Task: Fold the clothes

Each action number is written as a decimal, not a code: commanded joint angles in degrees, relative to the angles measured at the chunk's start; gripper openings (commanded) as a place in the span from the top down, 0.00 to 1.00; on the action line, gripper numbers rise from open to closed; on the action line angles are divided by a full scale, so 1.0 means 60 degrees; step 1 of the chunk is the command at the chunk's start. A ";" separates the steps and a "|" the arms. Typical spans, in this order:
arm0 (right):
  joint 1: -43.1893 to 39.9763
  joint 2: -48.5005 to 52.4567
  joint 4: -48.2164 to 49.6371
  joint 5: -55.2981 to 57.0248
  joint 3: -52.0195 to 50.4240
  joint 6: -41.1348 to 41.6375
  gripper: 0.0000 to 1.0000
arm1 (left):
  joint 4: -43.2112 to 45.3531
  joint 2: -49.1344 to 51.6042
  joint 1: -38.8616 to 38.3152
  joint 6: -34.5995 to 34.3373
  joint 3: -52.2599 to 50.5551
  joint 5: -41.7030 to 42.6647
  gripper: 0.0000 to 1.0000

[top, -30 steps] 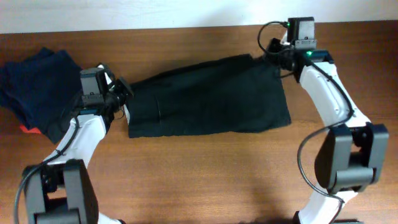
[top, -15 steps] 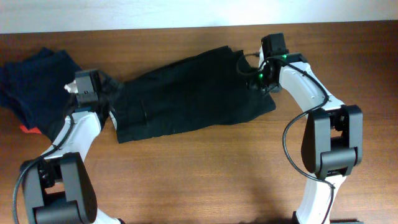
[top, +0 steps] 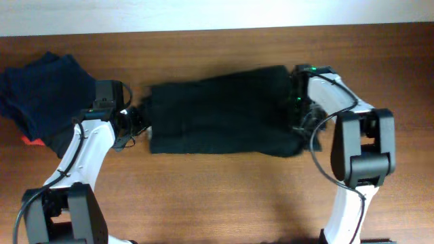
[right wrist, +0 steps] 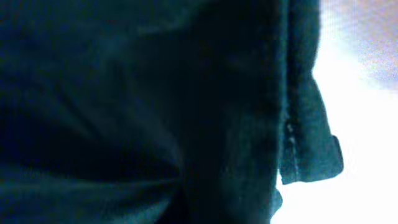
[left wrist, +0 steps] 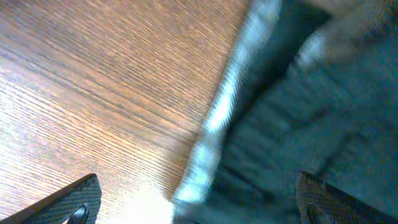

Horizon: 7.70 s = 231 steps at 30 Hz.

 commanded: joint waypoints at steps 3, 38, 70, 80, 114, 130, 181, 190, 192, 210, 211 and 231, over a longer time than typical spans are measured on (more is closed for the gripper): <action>-0.0976 0.0000 -0.0525 0.0612 -0.0124 0.0630 0.94 | 0.0386 0.0084 -0.0514 0.1847 0.0018 0.0987 0.01; 0.5140 -0.1104 0.7060 -0.6954 -0.2047 -0.1672 0.78 | -0.2226 -0.1322 -0.1534 0.1861 0.3548 0.6972 1.00; -0.0656 -0.3617 0.0484 -0.2550 -0.1909 -0.1355 0.81 | 0.0612 0.0525 -0.4641 0.1614 0.4084 0.2626 0.38; 0.0375 -0.4863 -0.0594 -0.6958 -0.0750 -0.3891 0.70 | 0.2586 0.4003 -0.3173 0.1993 0.4084 0.2237 0.38; -0.0310 -0.3654 0.0066 -0.4269 -0.1140 -0.1158 0.42 | 0.1078 0.5187 -0.3337 0.2626 0.6076 0.2291 0.23; 0.0098 -0.3574 0.4044 -0.3625 -0.4200 -0.1315 0.28 | -0.6237 0.5909 -0.3789 0.3388 0.6073 0.3249 0.84; -0.1446 -0.3683 0.3876 -0.4146 -0.5184 -0.1381 0.42 | -0.2776 0.4477 -0.4506 0.4972 0.5672 0.3428 1.00; 0.0492 -0.3676 0.4433 -0.2091 -0.5344 -0.2233 0.42 | -0.5300 0.4433 -0.4506 0.4907 0.5672 0.3515 1.00; 0.0845 -0.3566 0.4437 -0.1490 -0.5344 -0.2229 0.42 | -0.5843 0.4433 -0.4506 0.4907 0.5672 0.3483 1.00; -0.0372 -0.2058 0.4470 -0.0882 -0.5333 -0.1410 0.42 | -0.8459 0.4426 -0.5100 0.2896 0.5107 0.2375 1.00; -0.0375 -0.2058 0.4477 -0.0907 -0.5333 -0.1410 0.42 | -0.8353 0.4426 -0.5122 0.2696 0.4743 0.2375 0.99; -0.0739 -0.2131 0.1235 -0.4233 -0.1661 -0.3694 0.41 | 0.0838 0.4419 -0.4462 0.2714 0.3151 0.0470 0.92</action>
